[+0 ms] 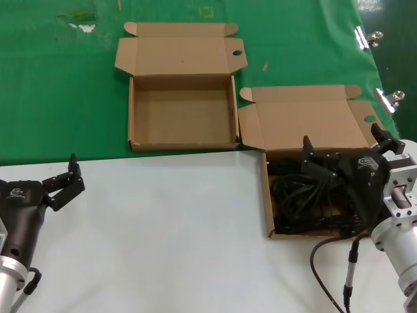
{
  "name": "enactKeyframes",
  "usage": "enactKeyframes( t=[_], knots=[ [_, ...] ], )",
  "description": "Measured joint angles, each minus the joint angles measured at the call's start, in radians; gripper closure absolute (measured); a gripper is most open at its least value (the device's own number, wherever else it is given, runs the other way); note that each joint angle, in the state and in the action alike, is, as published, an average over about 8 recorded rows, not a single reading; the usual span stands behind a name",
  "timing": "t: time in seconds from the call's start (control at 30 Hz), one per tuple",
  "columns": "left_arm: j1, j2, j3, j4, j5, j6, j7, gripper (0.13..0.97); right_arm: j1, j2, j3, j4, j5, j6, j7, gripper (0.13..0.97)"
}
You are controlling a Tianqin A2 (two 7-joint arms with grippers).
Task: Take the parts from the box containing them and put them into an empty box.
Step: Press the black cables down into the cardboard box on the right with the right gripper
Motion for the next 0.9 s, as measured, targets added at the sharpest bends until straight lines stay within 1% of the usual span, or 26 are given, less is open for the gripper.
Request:
enactKeyframes(
  t=[0.7,0.9],
  knots=[
    [0.0,0.0,0.0,0.0,0.0,0.0,0.0,0.144,0.0,0.0,0.0,0.0,0.0,0.0,0.0,0.129],
    [0.0,0.0,0.0,0.0,0.0,0.0,0.0,0.201,0.0,0.001,0.0,-0.001,0.0,0.003,0.0,0.129]
  ],
)
